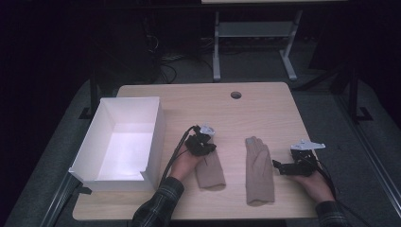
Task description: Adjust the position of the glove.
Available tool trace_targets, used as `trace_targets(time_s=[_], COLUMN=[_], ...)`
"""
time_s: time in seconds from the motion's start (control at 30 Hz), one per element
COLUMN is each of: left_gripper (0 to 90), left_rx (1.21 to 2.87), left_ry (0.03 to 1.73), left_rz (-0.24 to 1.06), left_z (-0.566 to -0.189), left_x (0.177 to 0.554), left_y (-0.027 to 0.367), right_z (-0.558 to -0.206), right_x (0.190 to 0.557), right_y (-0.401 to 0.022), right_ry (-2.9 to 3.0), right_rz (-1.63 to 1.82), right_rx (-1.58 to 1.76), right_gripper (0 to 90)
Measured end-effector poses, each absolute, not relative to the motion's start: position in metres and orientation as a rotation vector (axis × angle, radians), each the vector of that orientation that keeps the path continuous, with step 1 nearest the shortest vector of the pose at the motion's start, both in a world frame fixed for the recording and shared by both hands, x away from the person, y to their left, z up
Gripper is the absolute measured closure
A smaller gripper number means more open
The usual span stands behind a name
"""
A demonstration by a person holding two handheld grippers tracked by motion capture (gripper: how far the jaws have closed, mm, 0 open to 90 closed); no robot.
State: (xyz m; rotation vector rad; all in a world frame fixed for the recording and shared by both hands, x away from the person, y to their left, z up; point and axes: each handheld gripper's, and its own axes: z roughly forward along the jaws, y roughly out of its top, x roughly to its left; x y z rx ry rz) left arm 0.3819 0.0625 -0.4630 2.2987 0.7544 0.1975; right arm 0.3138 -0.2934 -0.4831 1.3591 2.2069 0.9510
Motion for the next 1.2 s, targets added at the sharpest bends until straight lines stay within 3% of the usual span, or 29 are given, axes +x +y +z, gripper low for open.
trace_targets(time_s=[0.6, 0.87, 1.2], left_gripper=[89.6, 75.3, 58.2], left_rx=[2.326, 2.274, 2.208], left_ry=[0.605, 0.627, 0.778], left_rz=[0.126, 0.158, 0.201], left_z=[-0.463, -0.441, -0.442], left_x=[0.355, 0.351, 0.341], left_y=[0.033, 0.055, 0.103], right_z=[-0.483, -0.483, -0.483], right_x=[0.314, 0.314, 0.314], right_y=[-0.294, -0.294, -0.293], right_ry=[2.206, 2.210, 2.214], right_rz=[0.951, 0.952, 0.952], right_rx=[1.353, 1.351, 1.349], right_gripper=[8.9, 8.9, 8.9])
